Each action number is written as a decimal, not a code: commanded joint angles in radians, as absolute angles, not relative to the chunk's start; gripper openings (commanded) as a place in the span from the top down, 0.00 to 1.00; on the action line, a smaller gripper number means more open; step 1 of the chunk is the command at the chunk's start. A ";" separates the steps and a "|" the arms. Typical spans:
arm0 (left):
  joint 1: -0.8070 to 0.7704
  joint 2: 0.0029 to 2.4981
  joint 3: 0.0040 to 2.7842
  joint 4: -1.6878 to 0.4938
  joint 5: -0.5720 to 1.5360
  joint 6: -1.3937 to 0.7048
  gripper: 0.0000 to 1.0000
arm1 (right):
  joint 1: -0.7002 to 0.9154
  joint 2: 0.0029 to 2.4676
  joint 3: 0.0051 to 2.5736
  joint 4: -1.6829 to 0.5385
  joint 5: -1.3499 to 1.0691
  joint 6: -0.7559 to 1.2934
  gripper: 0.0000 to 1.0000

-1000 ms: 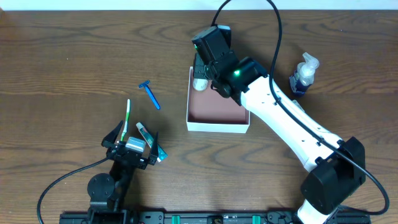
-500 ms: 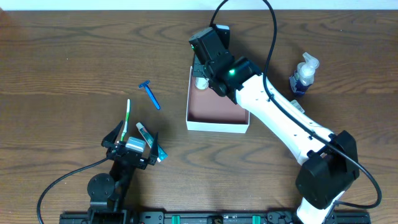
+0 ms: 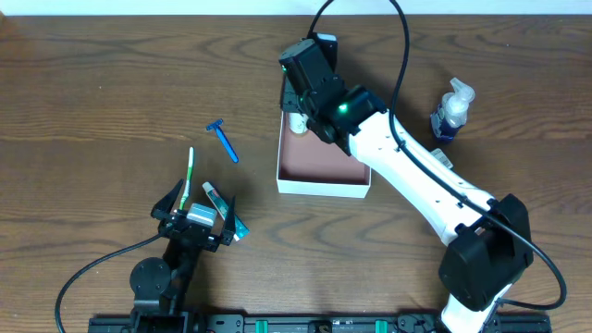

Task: Pack container
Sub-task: 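Open the right gripper, move to the soap pump bottle, grasp it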

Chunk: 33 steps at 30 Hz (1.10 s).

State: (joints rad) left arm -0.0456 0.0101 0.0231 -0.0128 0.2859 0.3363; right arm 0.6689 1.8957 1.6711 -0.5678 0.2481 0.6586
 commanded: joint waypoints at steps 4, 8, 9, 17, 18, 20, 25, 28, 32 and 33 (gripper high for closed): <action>-0.039 0.005 0.004 -0.045 0.303 0.327 0.02 | 0.686 1.823 1.684 -0.568 0.232 0.609 0.37; -0.039 0.005 0.004 -0.045 0.303 0.327 0.02 | 0.684 1.709 1.687 -0.580 0.254 0.559 0.32; -0.039 0.005 0.004 -0.045 0.303 0.327 0.02 | 0.680 1.672 1.687 -0.589 0.267 0.542 0.30; -0.039 0.005 0.004 -0.045 0.303 0.327 0.02 | 0.567 1.491 1.687 -0.825 0.491 0.481 0.34; -0.039 0.005 0.004 -0.045 0.303 0.327 0.02 | 0.545 1.490 1.687 -0.854 0.499 0.465 0.32; -0.039 0.005 0.004 -0.045 0.303 0.327 0.02 | 0.488 1.496 1.686 -0.911 0.501 0.427 0.25; -0.039 0.005 0.004 -0.045 0.303 0.327 0.02 | 0.356 1.547 1.684 -0.982 0.500 0.328 0.09; -0.039 0.005 0.004 -0.045 0.303 0.327 0.02 | 0.289 1.586 1.681 -0.982 0.448 0.239 0.04; -0.039 0.005 0.004 -0.045 0.303 0.327 0.02 | 0.199 1.641 1.681 -0.976 0.305 0.099 0.01; -0.039 0.005 0.004 -0.045 0.303 0.327 0.02 | 0.178 1.652 1.681 -0.976 0.263 0.065 0.01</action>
State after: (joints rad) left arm -0.0456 0.0101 0.0231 -0.0128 0.2855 0.3363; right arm 0.2317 1.6260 1.6867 -0.9760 0.3882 0.2214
